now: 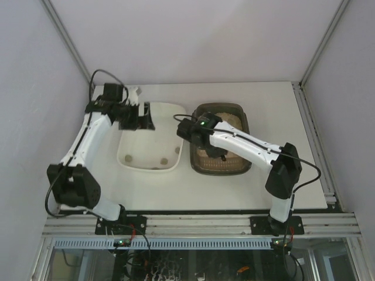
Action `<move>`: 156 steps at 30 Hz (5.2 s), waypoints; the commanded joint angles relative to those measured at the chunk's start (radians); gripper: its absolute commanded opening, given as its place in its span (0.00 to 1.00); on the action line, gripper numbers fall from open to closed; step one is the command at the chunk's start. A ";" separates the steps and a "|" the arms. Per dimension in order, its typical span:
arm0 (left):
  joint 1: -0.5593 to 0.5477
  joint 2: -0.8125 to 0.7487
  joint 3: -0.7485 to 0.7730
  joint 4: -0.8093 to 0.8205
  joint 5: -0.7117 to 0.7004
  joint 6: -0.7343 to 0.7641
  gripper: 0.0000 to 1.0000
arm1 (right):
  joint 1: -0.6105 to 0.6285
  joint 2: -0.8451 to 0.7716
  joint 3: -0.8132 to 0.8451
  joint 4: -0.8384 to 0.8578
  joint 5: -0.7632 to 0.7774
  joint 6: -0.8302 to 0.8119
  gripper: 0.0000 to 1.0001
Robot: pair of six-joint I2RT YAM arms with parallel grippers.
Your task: Clean the litter box
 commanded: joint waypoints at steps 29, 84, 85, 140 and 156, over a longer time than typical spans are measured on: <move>-0.136 0.293 0.413 0.119 0.193 -0.320 1.00 | -0.365 0.265 0.057 -0.065 -0.128 0.054 0.00; -0.083 0.381 0.367 0.122 0.292 -0.284 1.00 | -0.556 -0.021 -0.347 0.508 -0.840 -0.149 0.00; -0.084 0.380 0.363 0.122 0.290 -0.279 1.00 | -0.556 -0.034 -0.354 0.514 -0.841 -0.147 0.00; 0.007 -0.456 -0.480 0.111 -0.273 0.227 1.00 | -0.761 -0.219 -1.408 2.927 -1.686 0.792 0.00; 0.213 -0.350 -0.455 0.023 -0.041 0.299 0.97 | -0.806 -0.573 -1.561 2.618 -1.651 0.624 0.00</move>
